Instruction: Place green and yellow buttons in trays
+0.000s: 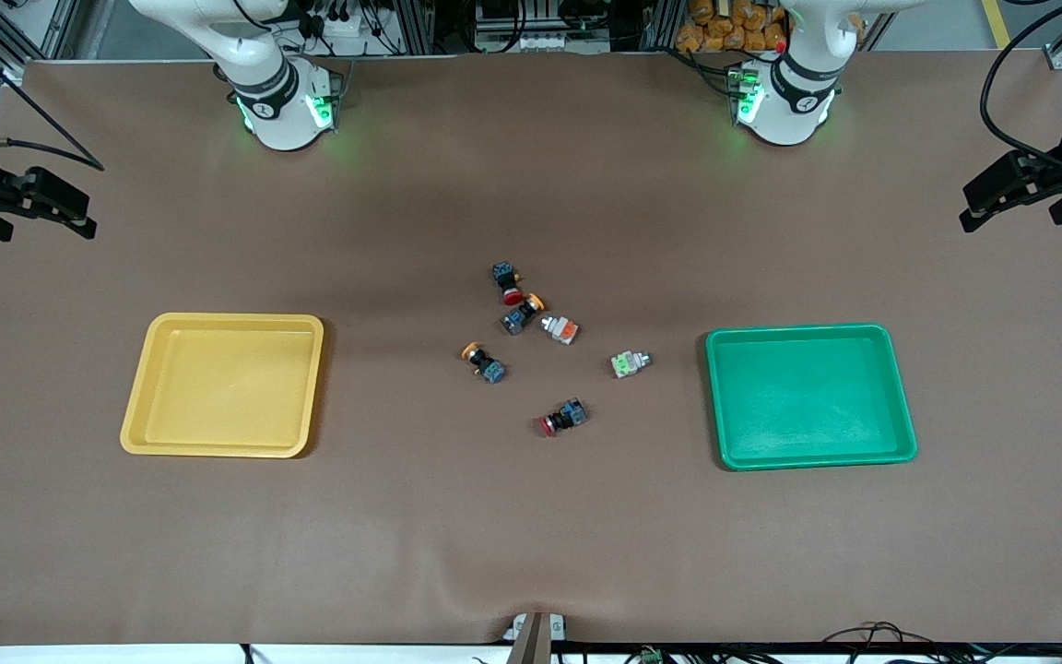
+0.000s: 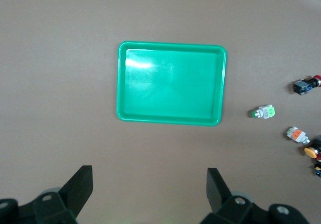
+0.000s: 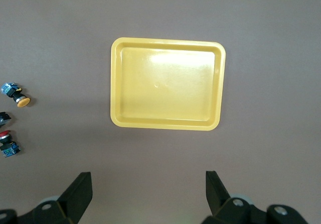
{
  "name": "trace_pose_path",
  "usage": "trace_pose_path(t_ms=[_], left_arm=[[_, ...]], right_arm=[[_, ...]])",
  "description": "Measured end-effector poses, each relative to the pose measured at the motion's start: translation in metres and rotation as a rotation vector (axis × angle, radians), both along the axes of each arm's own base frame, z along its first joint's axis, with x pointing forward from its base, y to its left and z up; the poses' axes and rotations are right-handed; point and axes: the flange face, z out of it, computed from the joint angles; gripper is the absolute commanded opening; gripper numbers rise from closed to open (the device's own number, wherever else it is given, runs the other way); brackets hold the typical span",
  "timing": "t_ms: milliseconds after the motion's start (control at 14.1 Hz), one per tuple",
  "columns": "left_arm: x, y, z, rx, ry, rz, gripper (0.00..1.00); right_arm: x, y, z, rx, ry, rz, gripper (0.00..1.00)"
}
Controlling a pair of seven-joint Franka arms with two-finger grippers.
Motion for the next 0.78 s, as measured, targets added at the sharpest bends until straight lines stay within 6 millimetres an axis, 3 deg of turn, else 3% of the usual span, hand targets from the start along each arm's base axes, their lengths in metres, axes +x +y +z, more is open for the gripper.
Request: trace_pose_path(t_ms=[356,783], left_arm=[[-0.003,0.001,-0.001,0.02,0.02,-0.005,1.0],[-0.004,-0.009,-0.004,0.021,0.031,-0.033,1.0]], right_arm=[[0.002,0.013,0.001,0.001,-0.003,0.073,1.0],[0.002,0.008,0.001,0.001,-0.003,0.077,1.0]])
